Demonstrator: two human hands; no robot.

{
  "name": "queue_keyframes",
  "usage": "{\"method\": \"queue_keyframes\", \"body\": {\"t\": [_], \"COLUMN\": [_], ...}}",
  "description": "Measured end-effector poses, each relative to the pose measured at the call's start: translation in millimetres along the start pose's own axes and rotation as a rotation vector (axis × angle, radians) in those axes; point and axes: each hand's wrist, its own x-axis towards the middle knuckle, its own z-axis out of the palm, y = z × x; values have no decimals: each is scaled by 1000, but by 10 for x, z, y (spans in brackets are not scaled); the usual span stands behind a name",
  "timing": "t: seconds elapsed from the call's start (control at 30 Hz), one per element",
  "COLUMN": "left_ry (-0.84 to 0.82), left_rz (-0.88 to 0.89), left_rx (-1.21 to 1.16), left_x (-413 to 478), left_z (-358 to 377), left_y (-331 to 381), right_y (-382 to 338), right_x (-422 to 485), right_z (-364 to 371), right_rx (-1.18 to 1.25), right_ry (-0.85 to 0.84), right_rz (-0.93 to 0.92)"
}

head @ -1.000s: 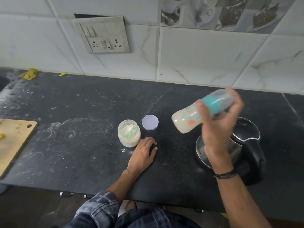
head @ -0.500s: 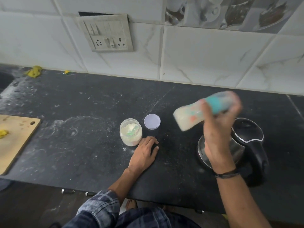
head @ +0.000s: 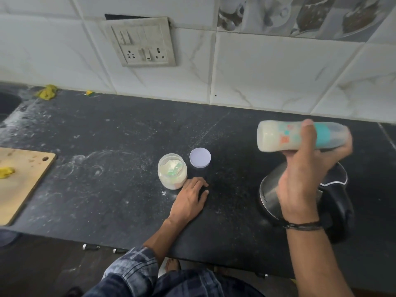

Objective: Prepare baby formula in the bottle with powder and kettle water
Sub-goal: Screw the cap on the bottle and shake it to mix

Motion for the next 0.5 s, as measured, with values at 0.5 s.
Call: {"method": "queue_keyframes", "body": {"t": [0.5], "left_ry": [-9], "left_rz": [12], "left_rx": [-4], "left_x": [-7], "left_z": [-4], "left_y": [-5], "right_y": [75], "right_x": [-85], "right_z": [-65], "right_rx": [-200], "right_ry": [-220], "right_rz": [-1]}}
